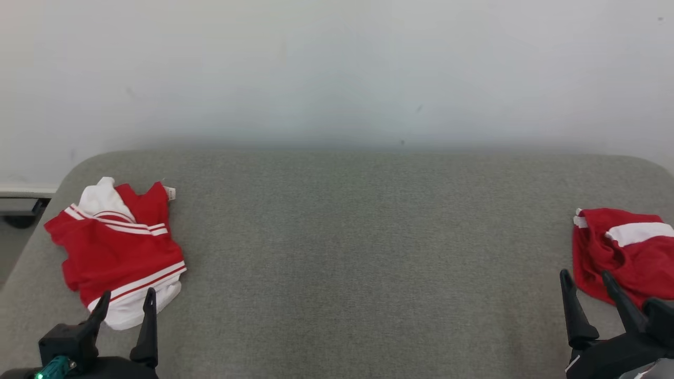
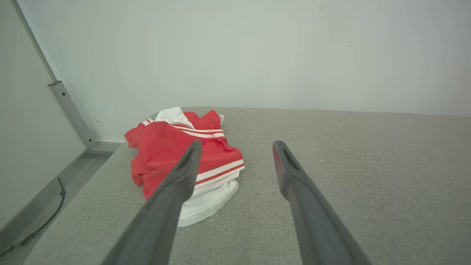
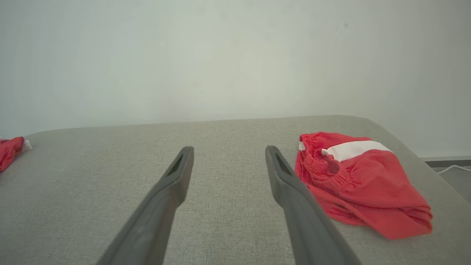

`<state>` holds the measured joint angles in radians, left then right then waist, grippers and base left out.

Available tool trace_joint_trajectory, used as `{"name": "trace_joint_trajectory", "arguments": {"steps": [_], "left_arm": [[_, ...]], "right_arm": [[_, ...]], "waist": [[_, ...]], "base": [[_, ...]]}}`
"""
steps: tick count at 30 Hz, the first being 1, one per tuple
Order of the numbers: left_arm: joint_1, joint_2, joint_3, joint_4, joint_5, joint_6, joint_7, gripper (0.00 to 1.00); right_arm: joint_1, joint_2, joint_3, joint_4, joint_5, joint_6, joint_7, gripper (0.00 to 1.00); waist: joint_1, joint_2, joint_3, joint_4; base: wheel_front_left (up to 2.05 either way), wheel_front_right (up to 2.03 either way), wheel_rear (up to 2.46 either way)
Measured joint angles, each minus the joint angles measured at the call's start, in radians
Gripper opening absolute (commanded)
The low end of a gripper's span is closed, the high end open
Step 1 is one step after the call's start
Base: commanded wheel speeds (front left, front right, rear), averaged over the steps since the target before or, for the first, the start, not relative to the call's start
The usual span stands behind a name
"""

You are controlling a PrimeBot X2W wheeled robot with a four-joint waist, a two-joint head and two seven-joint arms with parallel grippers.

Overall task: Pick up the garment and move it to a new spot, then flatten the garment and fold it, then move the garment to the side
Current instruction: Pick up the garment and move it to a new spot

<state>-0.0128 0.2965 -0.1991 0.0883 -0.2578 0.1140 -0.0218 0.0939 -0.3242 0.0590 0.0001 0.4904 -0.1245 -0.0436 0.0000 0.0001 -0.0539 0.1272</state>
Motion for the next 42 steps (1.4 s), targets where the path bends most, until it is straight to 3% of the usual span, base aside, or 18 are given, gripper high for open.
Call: {"name": "trace_joint_trajectory", "arguments": {"steps": [28,42], "left_arm": [[-0.038,0.01,0.024,0.0,0.012,0.001,0.022,1.0],[-0.04,0.002,0.034,-0.003,0.0,-0.001,0.022,1.0]], "right_arm": [[-0.101,-0.005,0.038,0.046,0.0,0.019,0.036,1.0],[-0.13,0.004,0.064,0.073,0.0,0.029,0.046,1.0]], "waist": [[0.0,0.0,0.023,0.35],[0.0,0.0,0.038,0.381]], "base": [[0.0,0.0,0.0],[0.0,0.0,0.0]]}}
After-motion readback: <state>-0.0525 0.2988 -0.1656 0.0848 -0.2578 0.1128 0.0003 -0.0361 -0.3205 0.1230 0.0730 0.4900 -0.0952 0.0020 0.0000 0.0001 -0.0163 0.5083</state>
